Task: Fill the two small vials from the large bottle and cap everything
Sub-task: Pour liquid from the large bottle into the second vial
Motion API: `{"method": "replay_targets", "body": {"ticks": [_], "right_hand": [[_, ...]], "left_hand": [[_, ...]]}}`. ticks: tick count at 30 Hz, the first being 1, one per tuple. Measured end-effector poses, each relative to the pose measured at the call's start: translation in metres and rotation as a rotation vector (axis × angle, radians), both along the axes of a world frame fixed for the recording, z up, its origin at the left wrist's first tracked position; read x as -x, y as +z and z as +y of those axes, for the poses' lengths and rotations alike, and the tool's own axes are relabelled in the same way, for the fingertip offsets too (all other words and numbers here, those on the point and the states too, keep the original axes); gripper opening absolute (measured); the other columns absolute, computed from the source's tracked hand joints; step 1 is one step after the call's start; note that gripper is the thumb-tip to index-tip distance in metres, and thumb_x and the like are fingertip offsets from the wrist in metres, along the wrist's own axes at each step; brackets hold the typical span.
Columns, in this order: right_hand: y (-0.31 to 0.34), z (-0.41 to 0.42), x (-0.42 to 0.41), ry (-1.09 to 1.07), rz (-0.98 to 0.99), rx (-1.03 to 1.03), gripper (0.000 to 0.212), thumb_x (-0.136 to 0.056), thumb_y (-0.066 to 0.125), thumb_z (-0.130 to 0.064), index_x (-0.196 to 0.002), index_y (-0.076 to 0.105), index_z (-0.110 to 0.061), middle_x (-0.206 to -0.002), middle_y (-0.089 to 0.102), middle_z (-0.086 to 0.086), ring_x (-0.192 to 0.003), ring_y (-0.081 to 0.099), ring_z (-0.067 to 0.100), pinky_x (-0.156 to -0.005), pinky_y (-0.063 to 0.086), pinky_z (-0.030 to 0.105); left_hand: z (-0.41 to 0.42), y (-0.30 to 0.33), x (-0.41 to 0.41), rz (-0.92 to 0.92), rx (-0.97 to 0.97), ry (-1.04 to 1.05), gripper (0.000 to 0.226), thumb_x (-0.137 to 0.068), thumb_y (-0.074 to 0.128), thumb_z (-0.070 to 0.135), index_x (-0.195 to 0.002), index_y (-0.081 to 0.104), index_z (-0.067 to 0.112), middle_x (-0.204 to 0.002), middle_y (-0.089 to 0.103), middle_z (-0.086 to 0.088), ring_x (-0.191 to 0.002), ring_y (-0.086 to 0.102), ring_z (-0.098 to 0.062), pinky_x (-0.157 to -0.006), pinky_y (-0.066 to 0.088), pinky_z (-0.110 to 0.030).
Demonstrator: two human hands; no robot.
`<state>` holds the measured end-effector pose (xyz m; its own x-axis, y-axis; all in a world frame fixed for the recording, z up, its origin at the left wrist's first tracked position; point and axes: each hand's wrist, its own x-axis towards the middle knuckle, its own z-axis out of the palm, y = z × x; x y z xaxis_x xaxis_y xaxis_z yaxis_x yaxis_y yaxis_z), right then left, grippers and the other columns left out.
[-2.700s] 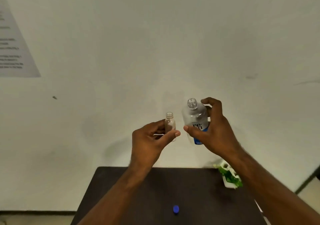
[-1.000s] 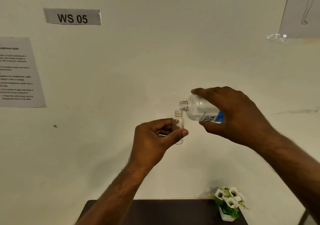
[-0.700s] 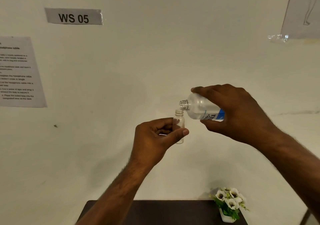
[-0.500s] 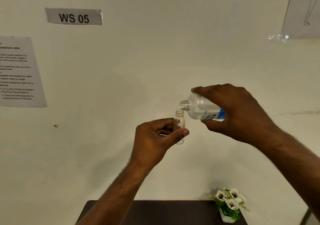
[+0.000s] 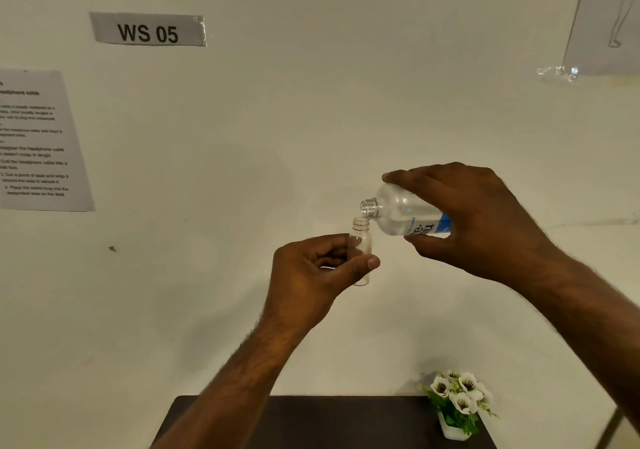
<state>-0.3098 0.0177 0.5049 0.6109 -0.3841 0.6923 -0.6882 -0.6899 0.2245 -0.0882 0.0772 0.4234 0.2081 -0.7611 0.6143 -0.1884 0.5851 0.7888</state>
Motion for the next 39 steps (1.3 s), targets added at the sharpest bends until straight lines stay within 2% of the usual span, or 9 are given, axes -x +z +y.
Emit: {"method": "replay_targets", "body": {"ticks": [13, 18, 22, 28, 33, 39], "right_hand": [[-0.0005, -0.0032, -0.0007, -0.003, 0.013, 0.012, 0.082, -0.073, 0.083, -0.036, -0.145, 0.044, -0.036, -0.133, 0.062, -0.009, -0.117, 0.057, 0.023, -0.100, 0.040, 0.048], [-0.0001, -0.0040, 0.0001, -0.005, 0.018, 0.018, 0.085, -0.071, 0.085, -0.035, -0.145, 0.042, -0.037, -0.133, 0.062, -0.007, -0.116, 0.057, 0.024, -0.100, 0.041, 0.050], [0.0005, -0.0041, -0.0004, -0.006, 0.024, 0.019, 0.083, -0.072, 0.083, -0.036, -0.145, 0.043, -0.037, -0.133, 0.062, -0.008, -0.116, 0.057, 0.023, -0.100, 0.040, 0.050], [0.0017, -0.0039, 0.0002, -0.002, 0.028, 0.021, 0.082, -0.072, 0.082, -0.036, -0.145, 0.044, -0.037, -0.133, 0.062, -0.009, -0.117, 0.057, 0.024, -0.100, 0.040, 0.049], [0.0019, -0.0040, 0.0005, -0.010, 0.030, 0.019, 0.083, -0.072, 0.082, -0.037, -0.145, 0.042, -0.038, -0.134, 0.061, -0.009, -0.118, 0.056, 0.023, -0.101, 0.040, 0.050], [0.0019, -0.0044, 0.0003, -0.006, 0.030, 0.025, 0.084, -0.071, 0.084, -0.035, -0.144, 0.043, -0.037, -0.134, 0.062, -0.008, -0.118, 0.057, 0.024, -0.101, 0.040, 0.051]], "left_hand": [[-0.0005, -0.0009, -0.0013, -0.015, 0.035, 0.010, 0.024, -0.073, 0.092, 0.025, -0.087, 0.082, 0.041, -0.081, 0.081, 0.005, -0.077, 0.079, -0.016, -0.072, 0.063, -0.023], [-0.0006, -0.0011, -0.0008, -0.031, 0.031, 0.009, 0.026, -0.073, 0.092, 0.029, -0.087, 0.080, 0.047, -0.083, 0.081, 0.007, -0.079, 0.079, -0.017, -0.077, 0.066, -0.032], [-0.0010, -0.0014, -0.0008, -0.029, 0.029, 0.006, 0.025, -0.074, 0.092, 0.030, -0.089, 0.081, 0.046, -0.085, 0.082, 0.008, -0.080, 0.079, -0.017, -0.076, 0.066, -0.033], [-0.0020, -0.0015, -0.0006, -0.019, 0.026, 0.011, 0.024, -0.073, 0.092, 0.028, -0.092, 0.082, 0.037, -0.085, 0.082, 0.009, -0.078, 0.079, -0.016, -0.071, 0.063, -0.022], [-0.0013, -0.0006, 0.0003, 0.000, 0.022, -0.017, 0.022, -0.074, 0.092, 0.024, -0.089, 0.083, 0.037, -0.084, 0.082, 0.003, -0.078, 0.079, -0.021, -0.072, 0.065, -0.030], [-0.0016, -0.0011, 0.0004, -0.005, 0.012, -0.004, 0.023, -0.073, 0.091, 0.026, -0.094, 0.083, 0.030, -0.086, 0.082, 0.006, -0.079, 0.080, -0.018, -0.072, 0.064, -0.025]]}}
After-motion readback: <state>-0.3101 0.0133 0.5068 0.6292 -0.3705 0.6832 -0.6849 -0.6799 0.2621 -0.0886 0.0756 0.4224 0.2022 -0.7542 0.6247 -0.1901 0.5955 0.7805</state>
